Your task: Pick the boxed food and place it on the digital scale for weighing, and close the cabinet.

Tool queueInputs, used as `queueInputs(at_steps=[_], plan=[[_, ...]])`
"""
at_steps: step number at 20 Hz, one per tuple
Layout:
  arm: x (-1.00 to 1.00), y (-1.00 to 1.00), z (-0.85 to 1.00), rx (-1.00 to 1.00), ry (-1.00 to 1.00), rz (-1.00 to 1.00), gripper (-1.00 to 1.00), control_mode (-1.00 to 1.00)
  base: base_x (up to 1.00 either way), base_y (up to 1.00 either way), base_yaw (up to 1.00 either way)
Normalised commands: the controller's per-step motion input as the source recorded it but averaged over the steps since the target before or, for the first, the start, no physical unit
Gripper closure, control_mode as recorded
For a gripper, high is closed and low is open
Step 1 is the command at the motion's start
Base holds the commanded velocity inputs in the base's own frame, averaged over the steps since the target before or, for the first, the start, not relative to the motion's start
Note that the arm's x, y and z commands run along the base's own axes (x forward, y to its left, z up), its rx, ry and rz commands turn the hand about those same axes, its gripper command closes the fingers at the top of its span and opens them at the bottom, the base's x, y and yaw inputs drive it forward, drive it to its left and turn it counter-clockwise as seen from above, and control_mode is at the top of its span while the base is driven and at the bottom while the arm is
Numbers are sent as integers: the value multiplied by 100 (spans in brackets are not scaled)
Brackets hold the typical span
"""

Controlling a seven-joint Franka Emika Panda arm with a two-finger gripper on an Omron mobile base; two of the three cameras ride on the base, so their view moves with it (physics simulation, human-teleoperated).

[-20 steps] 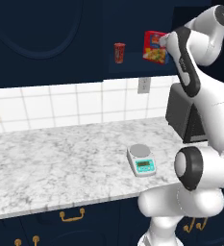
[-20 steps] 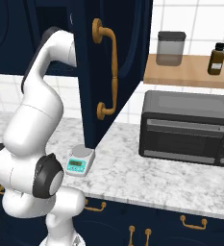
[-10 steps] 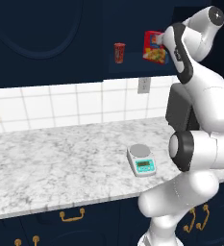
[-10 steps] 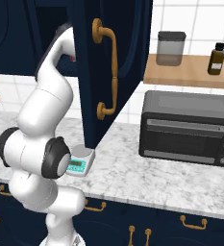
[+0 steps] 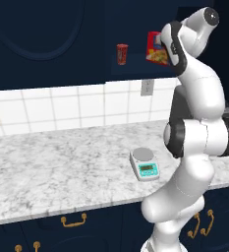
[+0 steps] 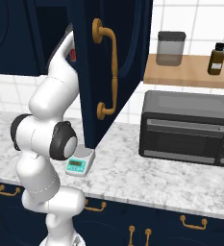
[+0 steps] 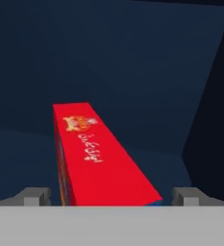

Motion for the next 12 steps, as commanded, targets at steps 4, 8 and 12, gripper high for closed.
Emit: queueInputs(at_steps=[4,8,12], plan=[[45,-1,0,0,0,0,-100,-100,0,0,0],[17,0,-2,0,0,0,-100,-100,0,0,0],[-5,64,-62,-10,2,2,100,-100,0,0,0]])
